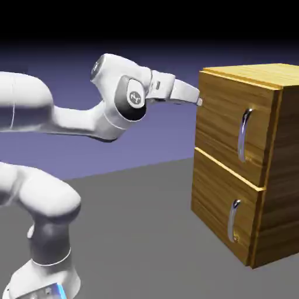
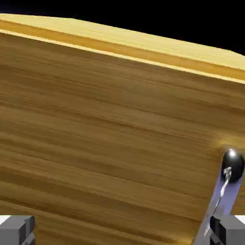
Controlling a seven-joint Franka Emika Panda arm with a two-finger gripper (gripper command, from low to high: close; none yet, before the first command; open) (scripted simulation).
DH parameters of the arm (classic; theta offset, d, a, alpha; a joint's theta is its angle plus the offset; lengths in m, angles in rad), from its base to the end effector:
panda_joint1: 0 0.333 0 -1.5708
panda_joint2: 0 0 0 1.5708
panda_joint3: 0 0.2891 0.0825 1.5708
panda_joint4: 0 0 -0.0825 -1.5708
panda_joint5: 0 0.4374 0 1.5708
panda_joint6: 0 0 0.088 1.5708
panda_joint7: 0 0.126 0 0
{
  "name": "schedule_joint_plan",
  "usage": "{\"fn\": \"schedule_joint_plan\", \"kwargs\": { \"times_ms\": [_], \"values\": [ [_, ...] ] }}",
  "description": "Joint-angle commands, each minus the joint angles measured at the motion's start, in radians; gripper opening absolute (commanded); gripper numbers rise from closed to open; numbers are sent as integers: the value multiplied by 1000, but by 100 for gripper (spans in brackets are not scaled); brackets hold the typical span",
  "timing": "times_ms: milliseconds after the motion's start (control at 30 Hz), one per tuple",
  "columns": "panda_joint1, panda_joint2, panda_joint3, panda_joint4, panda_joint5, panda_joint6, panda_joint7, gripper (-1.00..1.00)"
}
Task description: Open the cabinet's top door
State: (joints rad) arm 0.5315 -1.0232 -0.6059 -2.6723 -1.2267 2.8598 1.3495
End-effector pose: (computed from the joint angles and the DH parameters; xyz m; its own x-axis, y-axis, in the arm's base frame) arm 0.4151 0.0014 0.5639 0.3302 -0.5317 0.7799 -0.1326 -0.8442 -0.5194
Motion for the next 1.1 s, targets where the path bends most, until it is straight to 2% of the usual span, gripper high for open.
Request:
{"fn": "schedule_joint_plan", "kwargs": {
  "times_ms": [0, 1067],
  "values": [
    [18, -16, -22, 5, -44, -6, 22, 0],
    [608, -530, -709, 161, -1435, -207, 712, 0]
  ]
}}
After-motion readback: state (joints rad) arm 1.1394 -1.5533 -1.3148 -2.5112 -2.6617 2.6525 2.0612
